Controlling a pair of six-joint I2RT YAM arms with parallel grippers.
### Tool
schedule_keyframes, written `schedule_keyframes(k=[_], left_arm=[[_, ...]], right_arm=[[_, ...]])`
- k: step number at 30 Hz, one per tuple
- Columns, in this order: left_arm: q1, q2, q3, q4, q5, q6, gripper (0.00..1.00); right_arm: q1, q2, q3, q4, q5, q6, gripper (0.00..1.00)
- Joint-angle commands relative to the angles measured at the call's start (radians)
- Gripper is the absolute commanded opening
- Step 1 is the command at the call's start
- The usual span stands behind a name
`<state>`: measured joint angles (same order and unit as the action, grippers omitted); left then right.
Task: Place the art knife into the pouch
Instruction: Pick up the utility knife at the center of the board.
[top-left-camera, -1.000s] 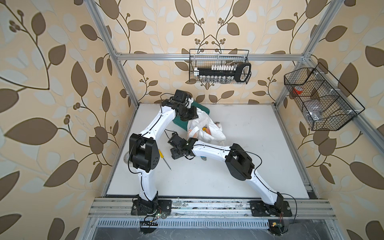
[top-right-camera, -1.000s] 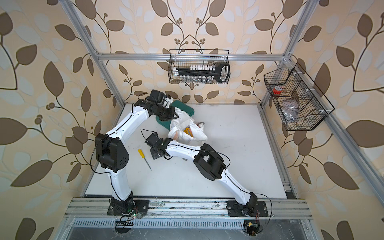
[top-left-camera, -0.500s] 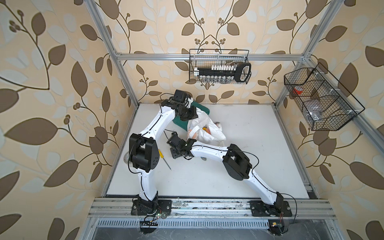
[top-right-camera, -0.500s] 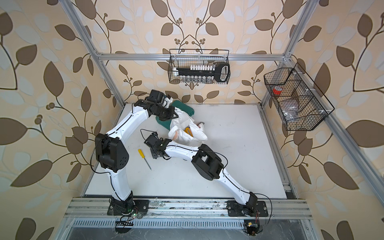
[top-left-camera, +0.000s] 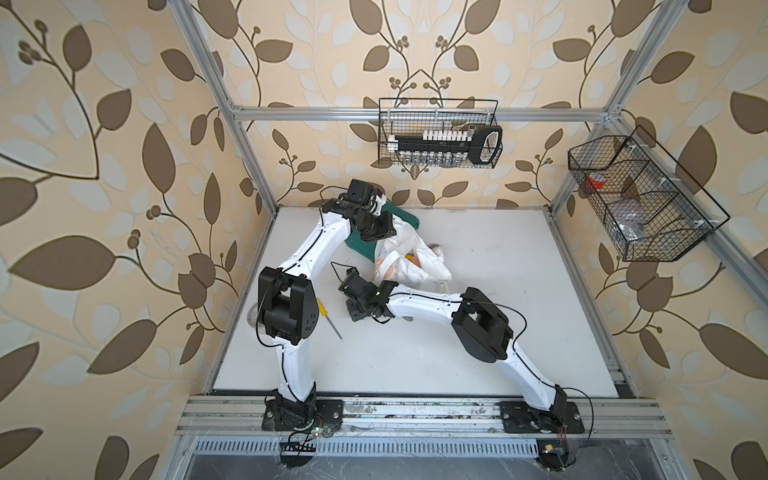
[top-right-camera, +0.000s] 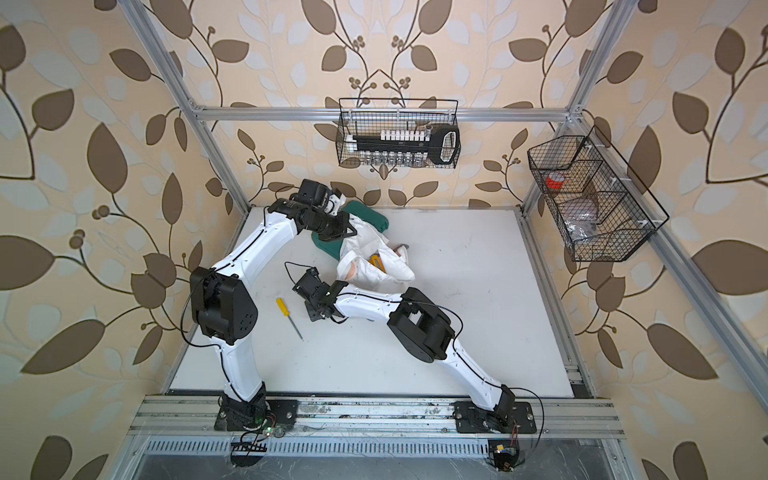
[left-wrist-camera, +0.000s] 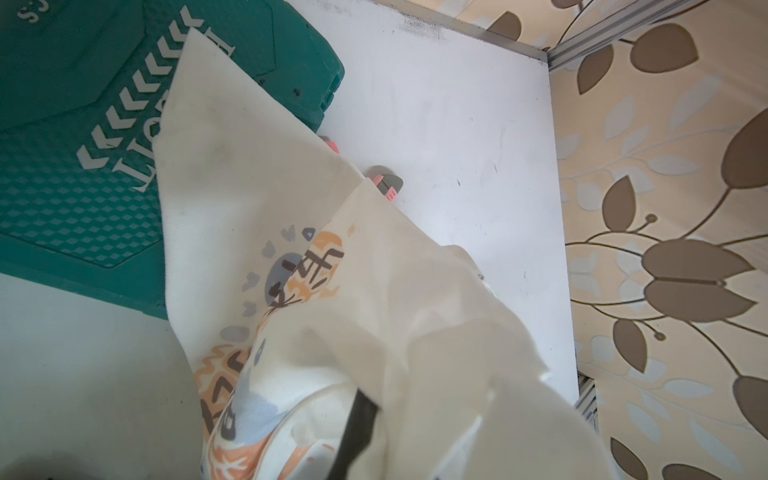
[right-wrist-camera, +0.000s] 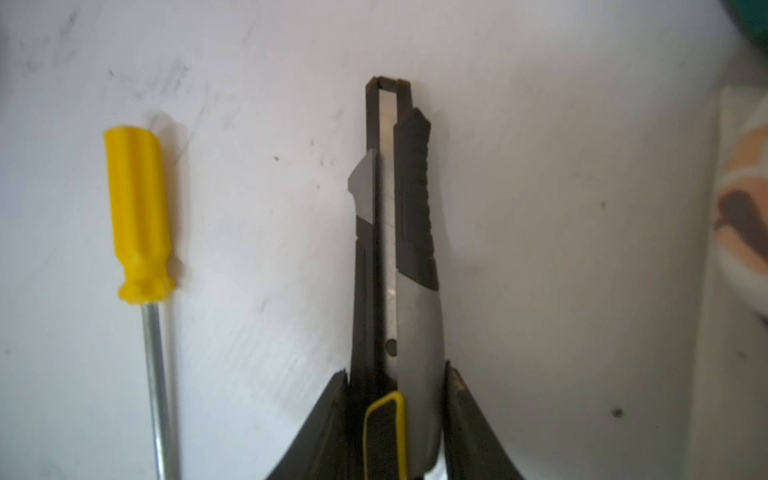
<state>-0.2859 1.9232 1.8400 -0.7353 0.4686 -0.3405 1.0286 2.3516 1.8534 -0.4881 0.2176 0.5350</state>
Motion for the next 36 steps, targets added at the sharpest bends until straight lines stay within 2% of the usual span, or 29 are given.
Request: schedule_keyframes(k=[1, 13, 23, 29, 36], left_arm=[[0.014, -0.022, -0.006, 0.042, 0.015, 0.014, 0.00], [0.014, -0.021, -0.011, 0.040, 0.008, 0.010, 0.00], [0.014, -0.020, -0.018, 0.042, 0.007, 0.011, 0.00], [0.014, -0.018, -0.021, 0.046, 0.012, 0.009, 0.00], [0.014, -0.019, -0.027, 0.045, 0.009, 0.010, 0.00]], right_arm=[[0.012, -0.075, -0.107, -0.135, 0.013, -0.049, 0.36], [0.062, -0.418, -0.421, -0.148, -0.034, -0.047, 0.35], [0.085, -0.682, -0.531, -0.253, -0.035, -0.009, 0.35], [0.084, -0.704, -0.556, -0.278, -0.037, -0.023, 0.39], [0.081, -0.598, -0.547, -0.260, -0.082, -0.105, 0.56]])
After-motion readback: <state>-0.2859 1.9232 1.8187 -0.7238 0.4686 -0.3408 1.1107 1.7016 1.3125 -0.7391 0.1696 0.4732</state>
